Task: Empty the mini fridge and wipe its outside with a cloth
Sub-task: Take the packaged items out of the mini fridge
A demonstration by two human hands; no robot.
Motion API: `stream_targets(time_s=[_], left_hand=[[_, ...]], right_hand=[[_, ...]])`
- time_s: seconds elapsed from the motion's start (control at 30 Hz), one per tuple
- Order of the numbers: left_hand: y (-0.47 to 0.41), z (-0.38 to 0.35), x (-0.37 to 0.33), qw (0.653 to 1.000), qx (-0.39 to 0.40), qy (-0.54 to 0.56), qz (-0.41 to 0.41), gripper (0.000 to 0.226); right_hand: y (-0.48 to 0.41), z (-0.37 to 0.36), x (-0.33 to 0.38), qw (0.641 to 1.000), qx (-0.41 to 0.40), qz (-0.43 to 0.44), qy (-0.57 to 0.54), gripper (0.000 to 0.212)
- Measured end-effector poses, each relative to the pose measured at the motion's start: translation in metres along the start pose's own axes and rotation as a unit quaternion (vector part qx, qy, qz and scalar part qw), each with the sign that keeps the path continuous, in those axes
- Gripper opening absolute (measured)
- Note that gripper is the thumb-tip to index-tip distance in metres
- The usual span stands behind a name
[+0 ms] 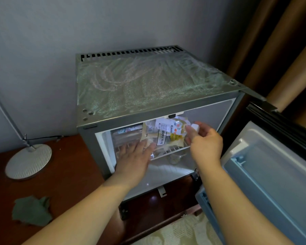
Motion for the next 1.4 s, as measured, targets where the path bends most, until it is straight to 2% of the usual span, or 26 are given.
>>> stream_targets(time_s=[0.23, 0.37, 0.5, 0.6, 0.83, 1.13, 1.4], left_hand=[[-0.001, 0.005, -0.001, 1.000, 0.021, -0.005, 0.015, 0.065], [-0.002, 0.007, -0.001, 0.999, 0.028, -0.004, 0.024, 0.070], [-0.003, 0.007, -0.001, 0.999, 0.020, -0.016, 0.033, 0.076], [-0.003, 0.005, -0.001, 0.998, 0.027, -0.028, 0.045, 0.079], [-0.006, 0.005, -0.002, 0.995, 0.041, -0.038, 0.081, 0.084], [-0.008, 0.005, 0.000, 0.996, 0.049, -0.009, 0.075, 0.088], [-0.002, 0.011, -0.005, 0.997, 0.054, 0.000, 0.062, 0.085]], right_hand=[[0.008, 0.015, 0.009, 0.998, -0.034, 0.034, 0.029, 0.013], [0.019, 0.018, 0.016, 0.992, -0.034, 0.080, 0.087, 0.035], [0.034, 0.026, 0.031, 0.981, -0.042, 0.138, 0.127, 0.024], [0.045, 0.036, 0.040, 0.978, -0.030, 0.160, 0.133, 0.023], [0.061, 0.065, 0.052, 0.964, -0.018, 0.187, 0.189, 0.026], [0.070, 0.084, 0.062, 0.930, -0.006, 0.218, 0.297, 0.034], [0.072, 0.092, 0.059, 0.912, 0.031, 0.227, 0.341, 0.037]])
Point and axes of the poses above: each hand's wrist, its own y-axis away from the middle knuckle, its own z-axis out of the back of the hand, x = y × z, the point moved 1 cm from there along -y, towards the middle knuckle, and after that the axes turned 13 degrees about -x, right-handed, at the moved point
